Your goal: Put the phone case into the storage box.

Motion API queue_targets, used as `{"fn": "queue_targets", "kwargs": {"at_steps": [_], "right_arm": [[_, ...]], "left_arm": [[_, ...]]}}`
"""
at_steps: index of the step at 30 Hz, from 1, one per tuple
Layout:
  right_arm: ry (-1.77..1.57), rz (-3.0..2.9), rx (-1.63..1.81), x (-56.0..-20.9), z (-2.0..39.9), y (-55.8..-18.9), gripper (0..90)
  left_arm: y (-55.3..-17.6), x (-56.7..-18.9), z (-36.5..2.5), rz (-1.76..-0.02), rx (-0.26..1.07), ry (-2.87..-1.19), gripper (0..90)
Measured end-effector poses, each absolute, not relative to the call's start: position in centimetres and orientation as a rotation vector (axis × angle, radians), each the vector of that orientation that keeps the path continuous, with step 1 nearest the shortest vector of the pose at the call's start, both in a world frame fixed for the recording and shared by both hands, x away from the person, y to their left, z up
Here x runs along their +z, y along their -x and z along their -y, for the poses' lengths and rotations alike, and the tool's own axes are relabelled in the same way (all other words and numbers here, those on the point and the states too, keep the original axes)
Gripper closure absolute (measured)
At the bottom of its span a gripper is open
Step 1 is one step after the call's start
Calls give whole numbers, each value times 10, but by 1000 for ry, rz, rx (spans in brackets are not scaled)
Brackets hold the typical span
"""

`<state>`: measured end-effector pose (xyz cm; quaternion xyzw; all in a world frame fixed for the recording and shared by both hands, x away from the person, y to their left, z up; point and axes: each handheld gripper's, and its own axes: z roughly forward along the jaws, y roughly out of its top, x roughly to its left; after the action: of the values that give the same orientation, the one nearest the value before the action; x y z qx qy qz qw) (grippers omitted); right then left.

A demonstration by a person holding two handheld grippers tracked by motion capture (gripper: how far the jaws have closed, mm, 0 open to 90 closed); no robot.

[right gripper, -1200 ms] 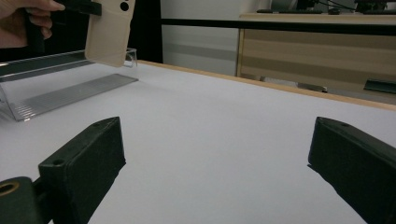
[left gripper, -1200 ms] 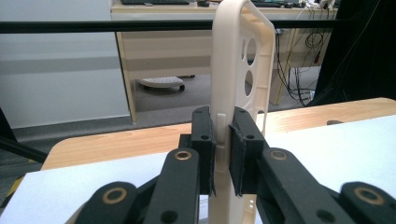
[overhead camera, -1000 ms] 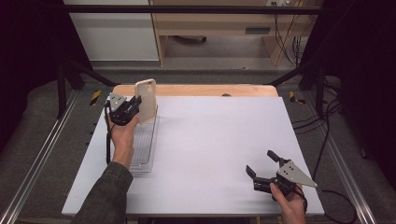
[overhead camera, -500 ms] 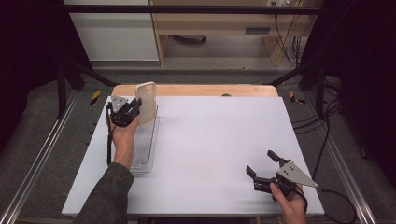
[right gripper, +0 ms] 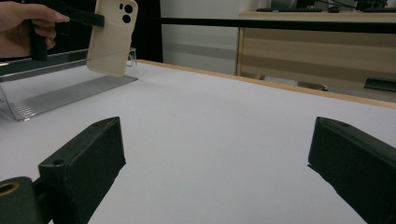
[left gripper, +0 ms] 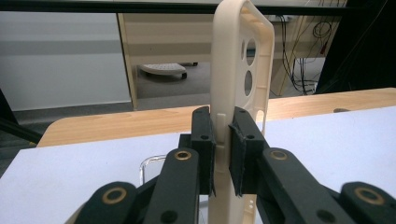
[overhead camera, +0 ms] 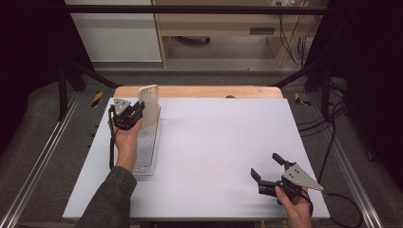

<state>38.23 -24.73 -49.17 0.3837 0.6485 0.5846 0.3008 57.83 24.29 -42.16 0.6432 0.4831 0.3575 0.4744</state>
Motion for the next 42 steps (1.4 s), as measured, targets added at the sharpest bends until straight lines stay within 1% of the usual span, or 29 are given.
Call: {"fn": "queue_targets", "kwargs": {"at_steps": [22, 42], "right_arm": [[-1029, -1723, 1556, -492, 248, -382, 37], [-1034, -1724, 1558, -492, 248, -382, 37]], "left_arm": [[-578, -425, -240, -1192, 853, -1575, 805], [-580, -427, -239, -1238, 843, -1577, 803]]}}
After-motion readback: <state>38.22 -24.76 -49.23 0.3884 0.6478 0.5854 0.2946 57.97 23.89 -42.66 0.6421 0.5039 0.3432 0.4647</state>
